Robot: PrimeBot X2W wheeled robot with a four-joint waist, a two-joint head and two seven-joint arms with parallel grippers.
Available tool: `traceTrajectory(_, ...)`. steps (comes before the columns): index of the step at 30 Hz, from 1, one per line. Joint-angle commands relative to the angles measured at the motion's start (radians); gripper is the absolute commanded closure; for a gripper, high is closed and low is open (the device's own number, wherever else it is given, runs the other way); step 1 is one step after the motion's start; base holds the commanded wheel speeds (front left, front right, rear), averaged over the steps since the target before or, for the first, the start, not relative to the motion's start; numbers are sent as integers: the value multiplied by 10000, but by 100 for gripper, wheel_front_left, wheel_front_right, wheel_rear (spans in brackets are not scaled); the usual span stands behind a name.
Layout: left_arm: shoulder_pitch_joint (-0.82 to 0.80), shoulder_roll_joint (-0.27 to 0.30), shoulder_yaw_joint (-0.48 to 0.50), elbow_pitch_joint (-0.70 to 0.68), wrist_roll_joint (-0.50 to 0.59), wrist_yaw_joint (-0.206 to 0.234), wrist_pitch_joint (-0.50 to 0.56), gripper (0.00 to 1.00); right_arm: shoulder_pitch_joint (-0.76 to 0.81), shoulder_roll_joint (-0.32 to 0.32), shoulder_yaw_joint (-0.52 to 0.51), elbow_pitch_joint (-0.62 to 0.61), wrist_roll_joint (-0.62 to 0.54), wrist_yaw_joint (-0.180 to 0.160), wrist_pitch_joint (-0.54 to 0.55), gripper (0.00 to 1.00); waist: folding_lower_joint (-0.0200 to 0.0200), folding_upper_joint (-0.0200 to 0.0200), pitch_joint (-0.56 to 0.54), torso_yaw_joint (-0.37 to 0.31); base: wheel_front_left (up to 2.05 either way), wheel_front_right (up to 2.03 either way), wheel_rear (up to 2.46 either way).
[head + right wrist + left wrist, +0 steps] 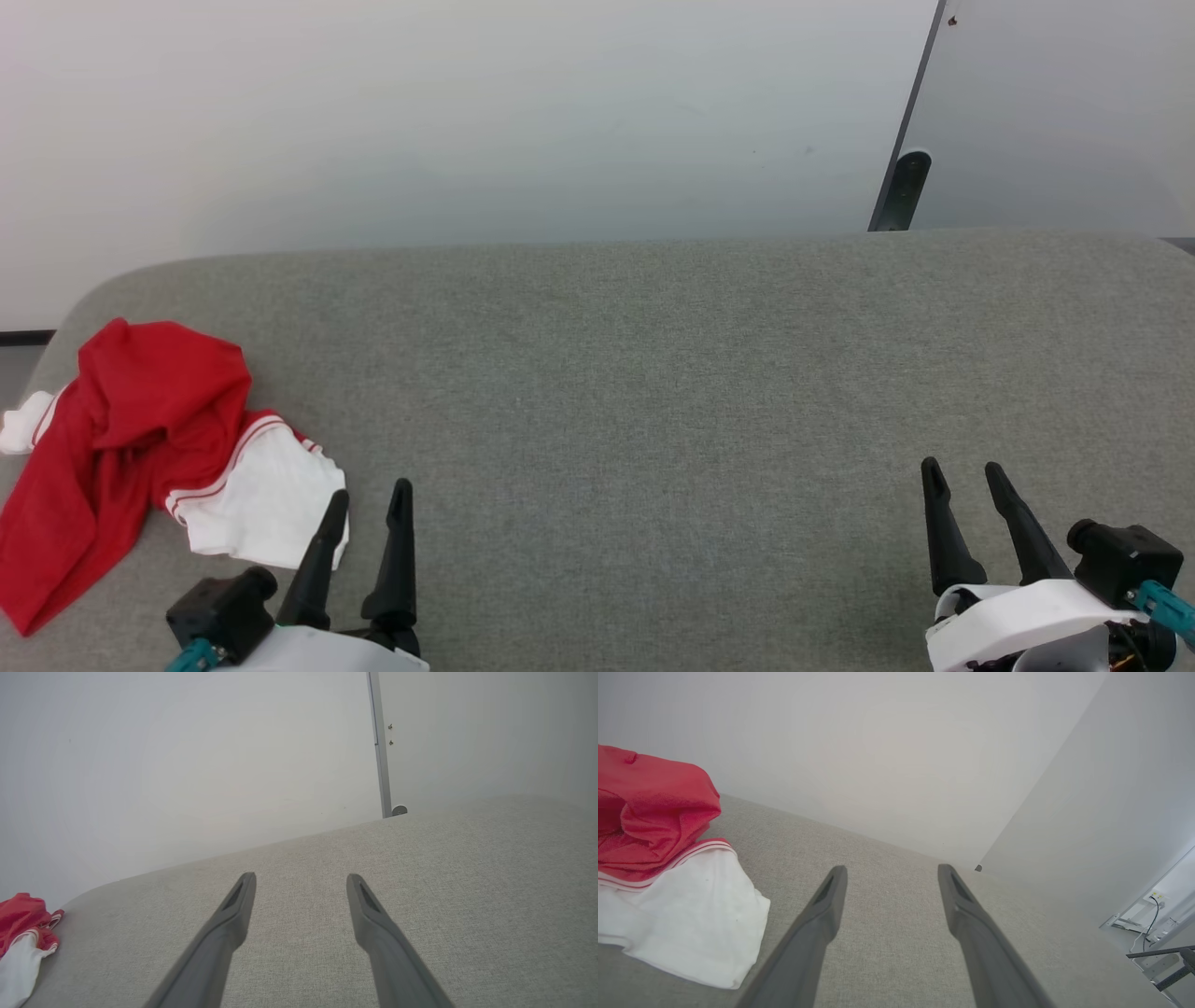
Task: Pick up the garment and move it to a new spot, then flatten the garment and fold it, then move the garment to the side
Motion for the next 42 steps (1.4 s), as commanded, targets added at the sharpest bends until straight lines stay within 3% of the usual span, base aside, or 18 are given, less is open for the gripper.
traceTrajectory(1, 31, 31, -39, -141, 370, -67, -106, 0, -219, 12, 52, -95, -345, 9, -113, 0, 0, 0, -6, 4, 0, 0, 0)
traceTrajectory(32, 411, 16, -76, -607, 2729, -74, -741, 0, -178, 9, -35, -94, -3197, 11, -747, 0, 0, 0, -81, 13, 0, 0, 0)
traceTrajectory(42, 541, -6, -13, -603, 3209, -71, -908, 0, 24, 10, 84, -107, -4055, 11, -920, 0, 0, 0, -297, 611, 0, 0, 0)
